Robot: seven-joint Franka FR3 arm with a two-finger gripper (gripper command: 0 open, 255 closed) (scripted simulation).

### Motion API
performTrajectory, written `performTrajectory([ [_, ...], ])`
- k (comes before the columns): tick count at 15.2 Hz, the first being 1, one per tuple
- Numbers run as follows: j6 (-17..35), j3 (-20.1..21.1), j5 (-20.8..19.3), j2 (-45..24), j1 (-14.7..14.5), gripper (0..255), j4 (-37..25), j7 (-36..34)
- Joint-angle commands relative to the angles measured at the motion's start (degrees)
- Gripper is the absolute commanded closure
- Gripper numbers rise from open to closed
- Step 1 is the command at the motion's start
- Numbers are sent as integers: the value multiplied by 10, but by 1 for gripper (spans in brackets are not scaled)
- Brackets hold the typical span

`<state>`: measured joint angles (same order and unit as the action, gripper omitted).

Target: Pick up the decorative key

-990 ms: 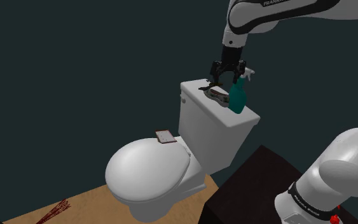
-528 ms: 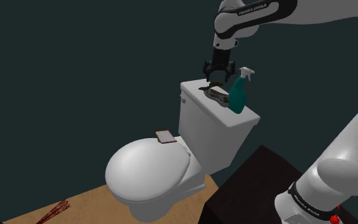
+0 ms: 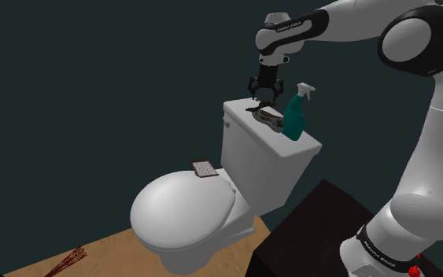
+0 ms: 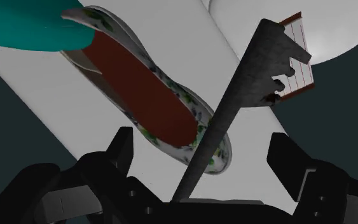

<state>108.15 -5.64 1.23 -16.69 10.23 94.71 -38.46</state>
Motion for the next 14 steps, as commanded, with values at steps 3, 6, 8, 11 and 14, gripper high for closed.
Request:
performTrajectory([
  [3, -16, -17, 10, -78, 17, 0, -96, -38],
  [6, -31, -29, 20, -140, 33, 0, -173, -66],
  [8, -38, -33, 23, -163, 40, 0, -203, -76],
  [11, -17, -32, 24, -167, 39, 0, -186, -76],
  [14, 2, -32, 25, -172, 39, 0, -171, -75],
])
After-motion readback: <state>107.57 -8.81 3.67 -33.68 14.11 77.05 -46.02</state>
